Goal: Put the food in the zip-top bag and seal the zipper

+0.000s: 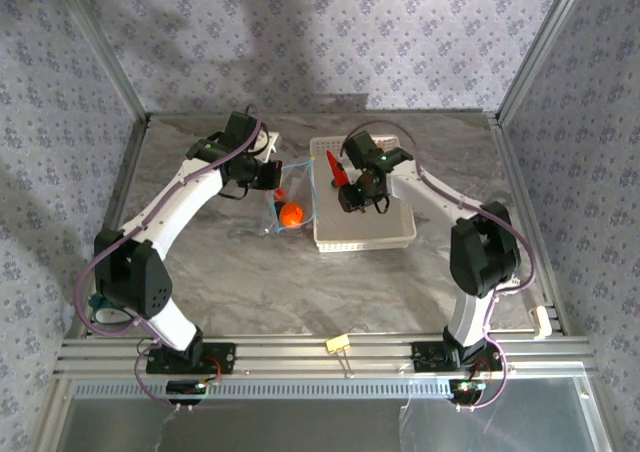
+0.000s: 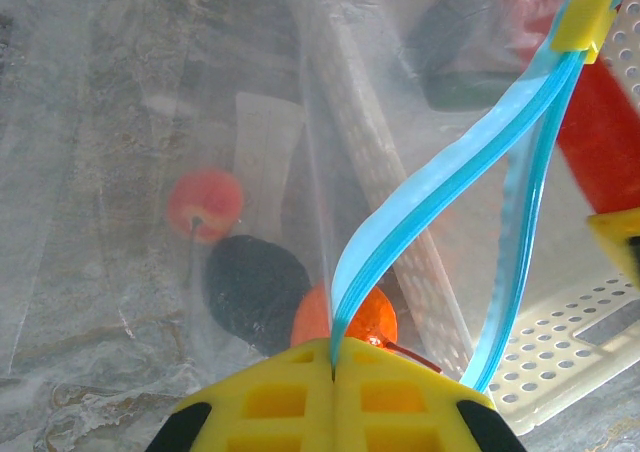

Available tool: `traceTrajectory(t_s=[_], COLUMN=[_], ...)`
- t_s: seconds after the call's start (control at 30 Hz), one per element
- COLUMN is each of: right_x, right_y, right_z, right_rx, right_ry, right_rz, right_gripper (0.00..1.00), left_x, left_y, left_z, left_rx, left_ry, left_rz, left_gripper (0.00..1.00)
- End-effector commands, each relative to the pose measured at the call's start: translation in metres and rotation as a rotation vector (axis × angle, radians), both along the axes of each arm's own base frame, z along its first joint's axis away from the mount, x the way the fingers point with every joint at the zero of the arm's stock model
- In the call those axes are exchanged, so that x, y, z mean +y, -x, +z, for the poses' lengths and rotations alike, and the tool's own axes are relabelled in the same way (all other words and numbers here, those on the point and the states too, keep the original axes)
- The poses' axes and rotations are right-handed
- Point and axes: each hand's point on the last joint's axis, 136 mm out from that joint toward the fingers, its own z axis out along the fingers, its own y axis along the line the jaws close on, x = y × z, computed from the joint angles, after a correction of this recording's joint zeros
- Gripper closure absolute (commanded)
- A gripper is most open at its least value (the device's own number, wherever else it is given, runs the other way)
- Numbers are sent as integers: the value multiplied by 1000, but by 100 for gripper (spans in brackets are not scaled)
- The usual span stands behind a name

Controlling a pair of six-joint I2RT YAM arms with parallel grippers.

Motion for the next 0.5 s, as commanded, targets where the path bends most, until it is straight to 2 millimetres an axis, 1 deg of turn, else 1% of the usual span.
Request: traceTrajectory(t_s=[0.0, 0.1, 0.2, 0.27, 0.37, 0.47], right_x=[-9, -2, 12, 23, 34, 45], right_y=[11, 26, 51, 69, 95, 120], right_z=[33, 66, 94, 109, 116, 113], right_rx=[-10, -22, 6, 48, 122, 189], right_ry=[-44, -162, -314, -412, -486, -499], right_rz=[-30, -26, 20, 58, 112, 167], right_gripper=[70, 70, 69, 68, 68, 69], left_x=[2, 2, 2, 2, 1, 1], left_y=[0, -1, -2, -2, -2, -3], left_z=[13, 14, 14, 14, 15, 16], left_rx=[-37, -40, -43, -45, -48, -53], left_ry=[-2, -1, 1, 2, 5, 5], left_rz=[-7, -6, -6, -5, -4, -4], left_gripper=[100, 100, 100, 100, 100, 100])
